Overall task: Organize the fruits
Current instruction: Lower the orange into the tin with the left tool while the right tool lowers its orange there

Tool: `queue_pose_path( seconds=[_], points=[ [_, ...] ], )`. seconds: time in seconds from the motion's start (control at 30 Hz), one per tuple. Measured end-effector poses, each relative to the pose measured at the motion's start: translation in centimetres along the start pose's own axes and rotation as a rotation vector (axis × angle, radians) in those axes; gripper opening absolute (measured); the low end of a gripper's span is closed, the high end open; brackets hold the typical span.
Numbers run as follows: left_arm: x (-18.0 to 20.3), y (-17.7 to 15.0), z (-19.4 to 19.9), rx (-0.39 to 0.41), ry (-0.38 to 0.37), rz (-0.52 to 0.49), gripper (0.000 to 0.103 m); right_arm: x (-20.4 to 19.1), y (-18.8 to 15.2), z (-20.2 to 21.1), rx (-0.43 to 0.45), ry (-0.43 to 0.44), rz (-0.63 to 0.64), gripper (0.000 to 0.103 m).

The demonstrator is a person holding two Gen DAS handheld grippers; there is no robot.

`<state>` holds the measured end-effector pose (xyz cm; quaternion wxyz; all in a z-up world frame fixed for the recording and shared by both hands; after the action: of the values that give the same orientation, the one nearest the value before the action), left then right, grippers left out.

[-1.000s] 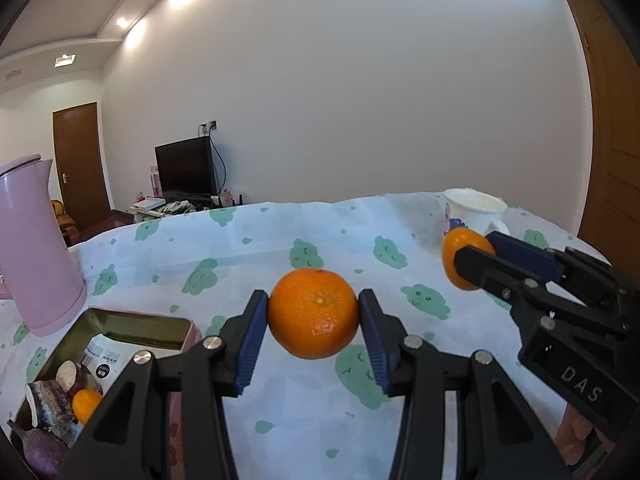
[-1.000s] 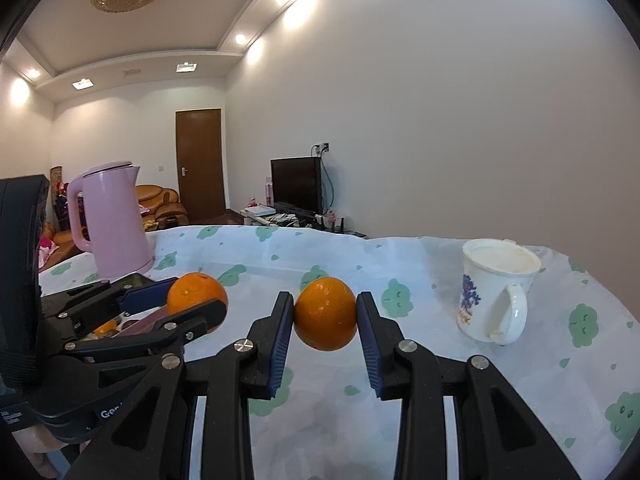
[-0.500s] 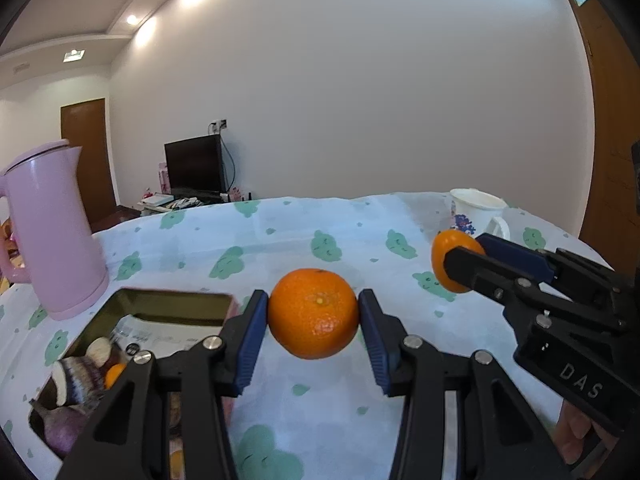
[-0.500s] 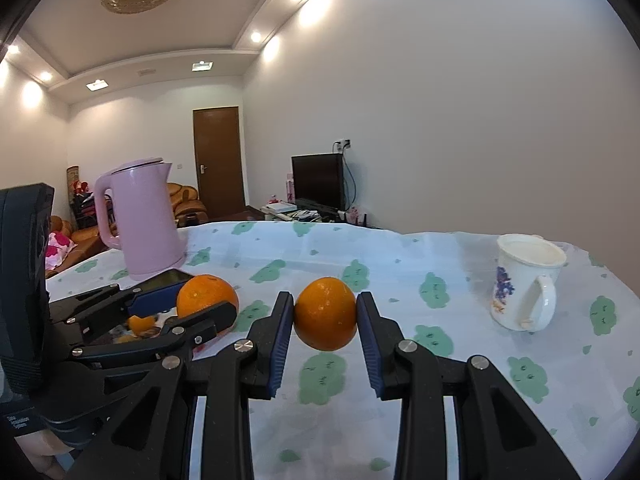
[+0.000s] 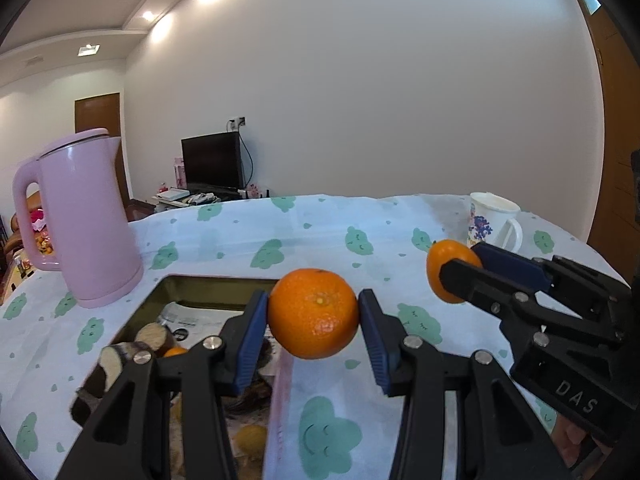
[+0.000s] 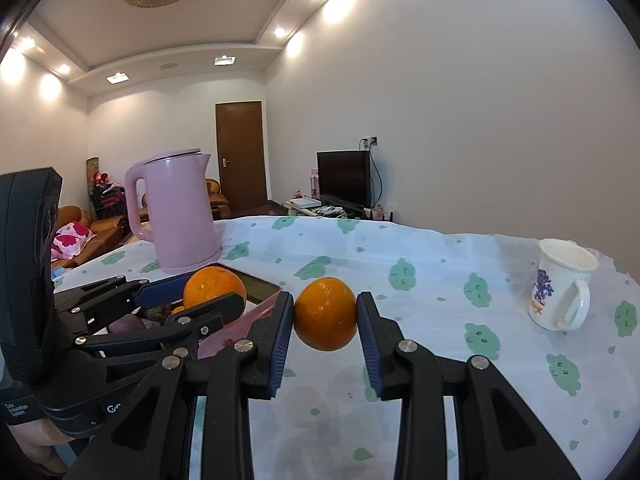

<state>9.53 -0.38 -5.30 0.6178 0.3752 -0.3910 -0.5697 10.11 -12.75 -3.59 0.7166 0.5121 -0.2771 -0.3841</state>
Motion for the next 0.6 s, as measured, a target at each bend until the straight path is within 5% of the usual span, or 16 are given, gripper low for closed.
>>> queue_pose_path(
  seconds=[0.6],
  points=[
    [-4.9,0.7,3.3,0.034,0.093,0.033,0.048,-4.5,1.7,-0.7,0.020,0.093,0.032,0.034]
  ],
)
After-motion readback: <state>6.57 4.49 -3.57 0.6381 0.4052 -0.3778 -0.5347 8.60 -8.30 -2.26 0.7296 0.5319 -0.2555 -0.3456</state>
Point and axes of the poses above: each gripper's, at about its wrist camera, not at the fingertips, and z roughly against the way its jaws point, x to its right, y to its top, the point moved 2 cm from there along -z, roughly the way its jaws point, and after that the axes turned 4 degrees about z, right-handed, at the moved point
